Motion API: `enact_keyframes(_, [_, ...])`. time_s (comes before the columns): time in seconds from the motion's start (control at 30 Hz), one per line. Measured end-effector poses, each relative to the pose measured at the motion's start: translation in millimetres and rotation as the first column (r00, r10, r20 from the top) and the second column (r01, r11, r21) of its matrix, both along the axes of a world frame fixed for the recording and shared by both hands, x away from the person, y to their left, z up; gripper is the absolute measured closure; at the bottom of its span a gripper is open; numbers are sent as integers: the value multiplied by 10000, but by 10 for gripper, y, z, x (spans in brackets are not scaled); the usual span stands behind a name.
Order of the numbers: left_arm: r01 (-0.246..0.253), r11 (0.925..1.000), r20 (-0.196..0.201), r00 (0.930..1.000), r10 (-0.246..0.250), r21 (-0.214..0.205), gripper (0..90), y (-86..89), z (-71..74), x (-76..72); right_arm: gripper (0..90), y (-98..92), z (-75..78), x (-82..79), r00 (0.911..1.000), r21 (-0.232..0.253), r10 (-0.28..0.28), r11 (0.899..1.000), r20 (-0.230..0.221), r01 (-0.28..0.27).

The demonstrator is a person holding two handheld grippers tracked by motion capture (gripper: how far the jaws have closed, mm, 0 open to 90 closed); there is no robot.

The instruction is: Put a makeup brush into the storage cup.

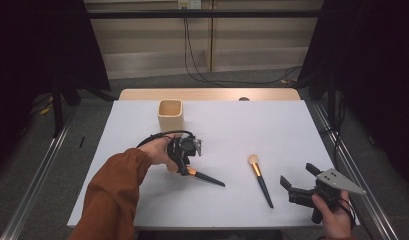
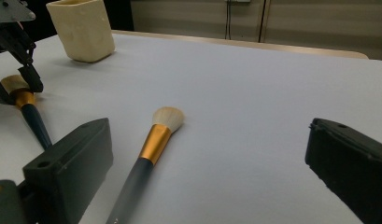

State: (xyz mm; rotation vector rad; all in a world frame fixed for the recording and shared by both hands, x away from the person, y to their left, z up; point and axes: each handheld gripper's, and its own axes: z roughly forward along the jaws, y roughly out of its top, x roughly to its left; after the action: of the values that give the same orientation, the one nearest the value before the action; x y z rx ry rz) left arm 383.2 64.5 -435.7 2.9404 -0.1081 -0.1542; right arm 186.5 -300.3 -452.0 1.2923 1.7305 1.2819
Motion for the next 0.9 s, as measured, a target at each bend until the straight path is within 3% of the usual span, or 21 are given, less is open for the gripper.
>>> enact_keyframes(0.5, [272,9993,-109,9996,-270,248,608,5,-18,-10,7,2,-3,-2,10000,-64,-4,10000,-40,3])
enact_keyframes(0.9, [-18,9999,-419,9991,23,125,608,21,8,-11,8,7,-8,4,10000,-98,-10,10000,-92,9])
